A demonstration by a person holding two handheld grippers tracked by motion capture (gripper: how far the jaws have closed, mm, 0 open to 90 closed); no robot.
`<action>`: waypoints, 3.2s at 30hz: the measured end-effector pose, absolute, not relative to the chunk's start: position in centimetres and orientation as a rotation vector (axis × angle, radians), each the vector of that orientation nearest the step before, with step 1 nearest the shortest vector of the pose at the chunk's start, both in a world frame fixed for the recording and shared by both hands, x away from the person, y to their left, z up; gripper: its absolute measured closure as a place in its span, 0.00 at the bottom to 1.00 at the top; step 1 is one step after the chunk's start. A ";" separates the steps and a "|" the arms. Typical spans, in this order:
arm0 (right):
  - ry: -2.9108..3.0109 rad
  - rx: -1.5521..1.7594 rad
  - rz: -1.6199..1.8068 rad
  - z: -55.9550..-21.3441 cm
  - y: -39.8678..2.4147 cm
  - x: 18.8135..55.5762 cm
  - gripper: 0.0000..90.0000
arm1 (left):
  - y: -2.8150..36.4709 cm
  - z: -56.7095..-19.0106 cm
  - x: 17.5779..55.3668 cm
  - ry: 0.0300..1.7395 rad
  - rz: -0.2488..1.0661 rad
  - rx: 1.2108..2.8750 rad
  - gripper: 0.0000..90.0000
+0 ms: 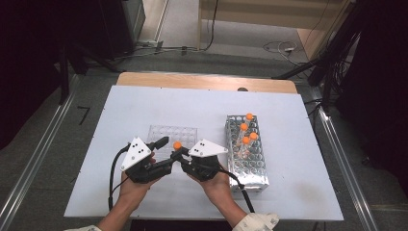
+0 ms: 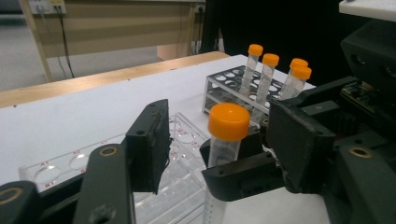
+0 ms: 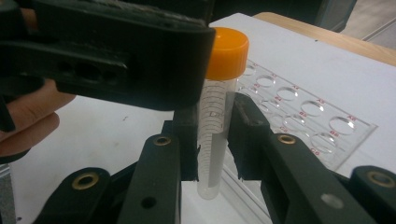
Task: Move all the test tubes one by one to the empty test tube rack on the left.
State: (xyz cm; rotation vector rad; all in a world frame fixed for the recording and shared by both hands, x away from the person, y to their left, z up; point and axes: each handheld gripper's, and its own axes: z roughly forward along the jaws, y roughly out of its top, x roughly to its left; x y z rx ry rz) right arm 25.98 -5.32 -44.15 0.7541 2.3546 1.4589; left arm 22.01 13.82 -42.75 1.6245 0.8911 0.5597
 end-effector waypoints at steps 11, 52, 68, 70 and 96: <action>2.361 0.731 1.449 -44.2 -4.9 25.9 0.79 | 13.4 -43.1 22.3 0.876 0.534 1.655 0.67; 2.235 0.883 1.416 -42.0 -8.6 25.1 0.28 | 17.8 -39.5 27.2 1.019 0.658 1.472 0.77; 2.211 0.917 1.416 -42.0 -10.0 25.2 0.28 | 19.5 -40.9 29.5 1.112 0.741 1.488 0.77; 2.209 0.918 1.418 -42.0 -10.0 25.2 0.28 | 19.5 -41.3 29.6 1.117 0.740 1.487 0.77; 2.182 0.928 1.430 -41.8 -11.0 25.3 0.28 | 18.9 -45.0 29.6 1.154 0.735 1.580 0.75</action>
